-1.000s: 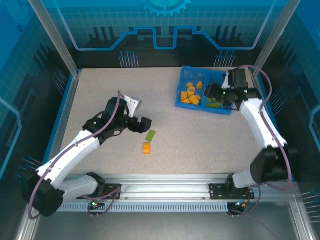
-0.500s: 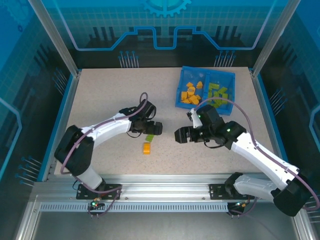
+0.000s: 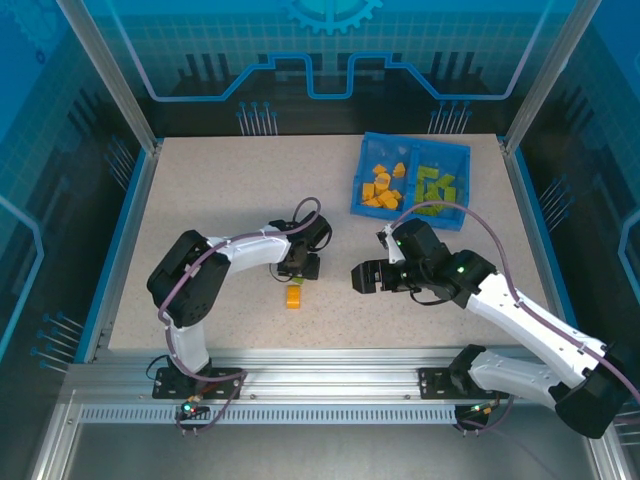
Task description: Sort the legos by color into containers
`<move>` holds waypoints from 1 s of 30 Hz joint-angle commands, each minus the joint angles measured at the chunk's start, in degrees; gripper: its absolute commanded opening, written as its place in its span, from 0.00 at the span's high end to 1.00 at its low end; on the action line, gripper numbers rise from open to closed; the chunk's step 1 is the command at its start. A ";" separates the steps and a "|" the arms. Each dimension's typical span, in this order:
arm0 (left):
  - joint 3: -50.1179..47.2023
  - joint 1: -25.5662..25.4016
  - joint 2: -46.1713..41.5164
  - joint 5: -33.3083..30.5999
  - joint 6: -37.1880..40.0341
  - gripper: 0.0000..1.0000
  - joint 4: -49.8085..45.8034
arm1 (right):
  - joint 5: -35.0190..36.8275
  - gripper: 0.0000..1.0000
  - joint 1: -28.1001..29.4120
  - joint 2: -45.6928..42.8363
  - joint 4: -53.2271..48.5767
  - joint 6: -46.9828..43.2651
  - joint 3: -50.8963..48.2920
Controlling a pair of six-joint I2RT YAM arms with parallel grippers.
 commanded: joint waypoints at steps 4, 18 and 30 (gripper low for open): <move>-1.12 -0.17 0.39 0.40 -2.47 0.60 -0.37 | 2.28 0.12 0.79 1.09 -2.05 0.95 1.63; 10.71 -6.39 -7.60 0.96 0.25 0.69 1.25 | 10.85 0.08 -0.08 -7.92 -4.06 3.47 4.31; 47.33 -10.96 15.49 2.54 10.19 0.69 13.41 | 32.40 0.06 -2.28 -24.23 -13.79 10.91 2.58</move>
